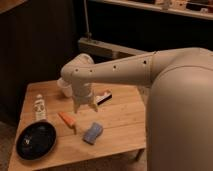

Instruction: Pick up the ceramic bowl

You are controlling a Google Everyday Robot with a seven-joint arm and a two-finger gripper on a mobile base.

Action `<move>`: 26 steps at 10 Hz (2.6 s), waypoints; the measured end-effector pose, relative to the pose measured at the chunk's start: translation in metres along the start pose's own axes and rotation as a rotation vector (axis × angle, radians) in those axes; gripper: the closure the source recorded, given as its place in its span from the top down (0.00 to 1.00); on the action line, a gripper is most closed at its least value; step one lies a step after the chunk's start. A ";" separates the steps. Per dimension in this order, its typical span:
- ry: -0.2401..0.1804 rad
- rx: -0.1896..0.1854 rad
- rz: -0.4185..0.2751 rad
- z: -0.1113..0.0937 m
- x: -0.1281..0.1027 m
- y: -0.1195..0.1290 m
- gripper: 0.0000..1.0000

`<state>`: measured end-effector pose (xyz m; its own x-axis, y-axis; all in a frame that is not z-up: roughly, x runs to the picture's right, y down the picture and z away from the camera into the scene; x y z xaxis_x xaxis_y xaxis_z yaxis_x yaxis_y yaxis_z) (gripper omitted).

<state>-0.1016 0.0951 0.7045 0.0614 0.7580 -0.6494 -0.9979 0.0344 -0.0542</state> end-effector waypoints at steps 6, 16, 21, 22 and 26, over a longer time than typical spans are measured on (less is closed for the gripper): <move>0.000 0.000 0.000 0.000 0.000 0.000 0.65; 0.000 0.000 0.000 0.000 0.000 0.000 0.65; 0.005 -0.016 0.001 0.001 -0.001 -0.001 0.65; 0.007 -0.081 -0.006 0.008 -0.005 0.000 0.65; 0.023 -0.531 -0.026 0.036 -0.023 -0.011 0.65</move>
<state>-0.0924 0.1012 0.7476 0.0919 0.7467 -0.6588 -0.8495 -0.2864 -0.4431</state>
